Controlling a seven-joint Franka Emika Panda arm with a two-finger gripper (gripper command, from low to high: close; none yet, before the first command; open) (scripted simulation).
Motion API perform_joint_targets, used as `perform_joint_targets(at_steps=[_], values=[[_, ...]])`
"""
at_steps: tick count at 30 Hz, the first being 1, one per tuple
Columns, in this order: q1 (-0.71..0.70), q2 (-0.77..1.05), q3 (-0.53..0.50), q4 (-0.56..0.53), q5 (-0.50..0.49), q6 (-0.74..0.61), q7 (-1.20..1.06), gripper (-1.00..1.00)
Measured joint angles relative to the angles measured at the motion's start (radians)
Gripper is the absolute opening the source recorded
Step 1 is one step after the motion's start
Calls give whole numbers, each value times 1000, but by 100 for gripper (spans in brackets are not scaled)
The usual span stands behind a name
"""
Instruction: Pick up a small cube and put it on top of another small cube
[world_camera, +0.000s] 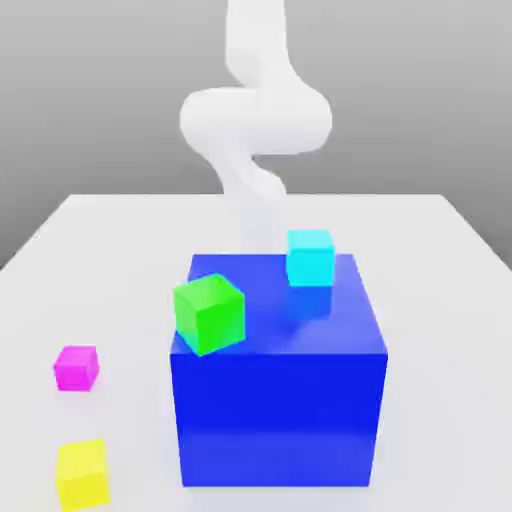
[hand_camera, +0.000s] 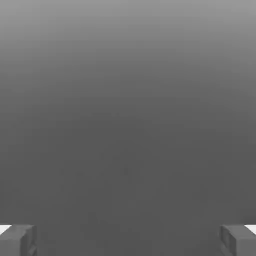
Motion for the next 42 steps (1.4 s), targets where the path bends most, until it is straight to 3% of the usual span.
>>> perform_joint_targets(at_steps=[8, 15, 18, 21, 27, 28, 35, 42], values=[[-109, 294, -177, -165, -114, 184, -189, 0], [-182, 545, -361, -307, -99, 346, -430, 0], [-228, 661, -422, -369, -15, 418, -589, 0], [-283, 781, -405, -417, 145, 488, -786, 0], [-483, 1003, -155, -378, 425, 647, -1012, 0], [-511, 1026, -123, -373, 443, 666, -1027, -100], [-513, 1026, -120, -373, 445, 664, -1029, -100], [-409, 810, -304, -426, 169, 503, -819, -100]])
